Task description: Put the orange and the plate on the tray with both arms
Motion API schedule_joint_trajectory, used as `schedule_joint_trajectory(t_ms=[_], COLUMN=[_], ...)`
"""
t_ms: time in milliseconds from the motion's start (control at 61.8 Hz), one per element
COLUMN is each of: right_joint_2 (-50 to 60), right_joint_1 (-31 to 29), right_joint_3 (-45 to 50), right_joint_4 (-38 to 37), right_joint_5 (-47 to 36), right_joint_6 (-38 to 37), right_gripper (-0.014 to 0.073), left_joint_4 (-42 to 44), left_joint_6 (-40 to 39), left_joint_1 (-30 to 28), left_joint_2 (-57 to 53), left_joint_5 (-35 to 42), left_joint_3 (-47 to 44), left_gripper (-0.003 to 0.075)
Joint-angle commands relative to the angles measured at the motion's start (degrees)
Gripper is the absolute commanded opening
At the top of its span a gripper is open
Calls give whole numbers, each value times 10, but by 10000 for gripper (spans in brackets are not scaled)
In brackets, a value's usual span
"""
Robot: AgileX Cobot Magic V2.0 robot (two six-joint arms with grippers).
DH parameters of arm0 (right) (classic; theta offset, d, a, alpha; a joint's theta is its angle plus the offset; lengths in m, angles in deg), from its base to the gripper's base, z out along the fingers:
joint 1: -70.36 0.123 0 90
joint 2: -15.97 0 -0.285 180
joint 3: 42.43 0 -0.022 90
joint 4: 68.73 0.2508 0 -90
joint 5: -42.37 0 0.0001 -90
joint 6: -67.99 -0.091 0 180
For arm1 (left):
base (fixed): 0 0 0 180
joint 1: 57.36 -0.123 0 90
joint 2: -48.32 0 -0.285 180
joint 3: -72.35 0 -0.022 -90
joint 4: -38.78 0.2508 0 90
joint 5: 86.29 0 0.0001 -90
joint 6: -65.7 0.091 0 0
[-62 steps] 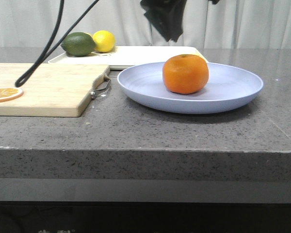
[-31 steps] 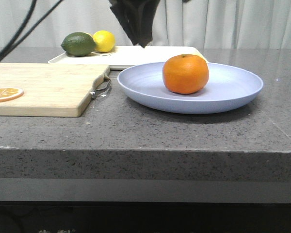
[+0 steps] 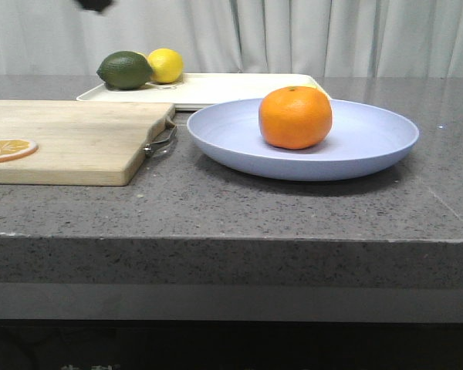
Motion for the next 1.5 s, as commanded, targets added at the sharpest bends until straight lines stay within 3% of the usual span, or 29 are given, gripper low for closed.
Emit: schedule_joint_trajectory(t_ms=[0, 307, 502, 777, 1068, 1294, 1488], right_joint_2=[-3, -3, -4, -4, -4, -4, -29], right_joint_1=[-2, -2, -2, -2, -2, -2, -2], right_joint_3=[-22, -22, -22, -22, -22, -22, -34], right_joint_4=[0, 0, 0, 0, 0, 0, 19], right_joint_5=[-42, -42, -42, -41, -38, -37, -27], right_joint_6=[2, 2, 2, 2, 2, 2, 2], right_gripper=[652, 652, 652, 652, 652, 652, 652], left_joint_4=[11, 4, 1, -14, -14, -14, -14], left_joint_6=[-9, -39, -50, -49, -49, -49, -49], left_joint_1=[-41, -206, -264, -269, -269, -269, -269], left_joint_2=[-69, -240, -367, -613, -829, -928, -935], left_joint_5=[26, 131, 216, 328, 351, 406, 415], left_joint_3=[-26, -243, -383, -562, -681, -728, -749], left_gripper=[-18, -18, -18, -18, -18, -18, -18])
